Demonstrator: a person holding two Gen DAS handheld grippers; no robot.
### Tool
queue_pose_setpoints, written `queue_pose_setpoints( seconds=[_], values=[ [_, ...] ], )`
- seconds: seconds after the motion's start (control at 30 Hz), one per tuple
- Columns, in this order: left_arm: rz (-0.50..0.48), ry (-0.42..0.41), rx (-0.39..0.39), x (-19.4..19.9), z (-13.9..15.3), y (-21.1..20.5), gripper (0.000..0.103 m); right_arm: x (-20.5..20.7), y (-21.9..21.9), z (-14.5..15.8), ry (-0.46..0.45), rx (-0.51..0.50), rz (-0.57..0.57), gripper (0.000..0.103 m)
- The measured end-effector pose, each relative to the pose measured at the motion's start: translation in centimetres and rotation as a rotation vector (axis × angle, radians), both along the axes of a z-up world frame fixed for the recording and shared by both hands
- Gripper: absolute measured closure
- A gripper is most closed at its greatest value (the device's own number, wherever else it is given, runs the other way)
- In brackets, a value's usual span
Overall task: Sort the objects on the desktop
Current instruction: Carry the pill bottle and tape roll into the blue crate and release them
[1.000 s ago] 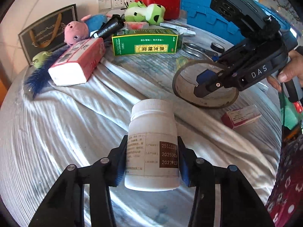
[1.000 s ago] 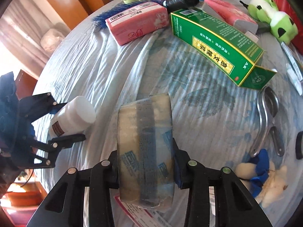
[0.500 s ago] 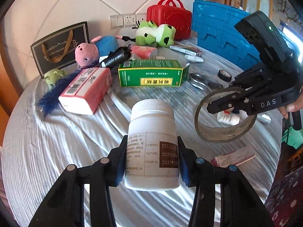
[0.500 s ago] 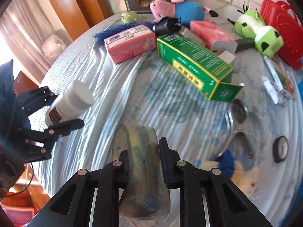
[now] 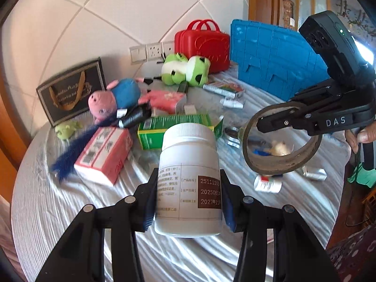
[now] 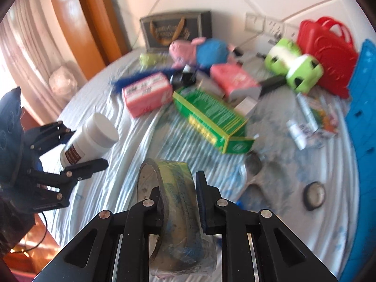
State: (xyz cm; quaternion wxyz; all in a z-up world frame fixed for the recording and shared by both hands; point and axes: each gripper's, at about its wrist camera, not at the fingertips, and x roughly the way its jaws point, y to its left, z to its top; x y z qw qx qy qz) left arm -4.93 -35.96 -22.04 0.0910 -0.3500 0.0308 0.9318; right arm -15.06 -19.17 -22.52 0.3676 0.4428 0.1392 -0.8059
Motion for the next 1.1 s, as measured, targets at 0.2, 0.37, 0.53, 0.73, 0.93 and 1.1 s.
queue_pose_setpoints(
  seconds=[0.2,0.37,0.53,0.73,0.93,1.1],
  values=[
    [-0.089,0.101,-0.008,-2.2,5.8,4.1,0.057,-0.4,4.6,6.7,0.117,-0.096,-0.098,0.085],
    [-0.209,0.183,-0.016,-4.8,11.5,10.0,0.057,-0.1,11.2,13.9,0.241,-0.19,-0.193,0.085],
    [-0.357,0.286,-0.052,-7.9,17.7,19.0,0.057,-0.1,19.5,20.7,0.378,-0.263,-0.306,0.085],
    [-0.482,0.364,-0.041,-13.1,23.2,30.6,0.057,-2.0,31.0,26.7,0.504,-0.265,-0.478,0.085],
    [-0.537,0.31,0.005,-19.9,24.2,41.1,0.057,-7.1,40.7,26.7,0.439,-0.276,-0.607,0.085],
    [-0.519,0.267,0.0,-24.5,25.0,46.9,0.055,-12.0,47.2,24.9,0.324,-0.284,-0.715,0.08]
  ],
)
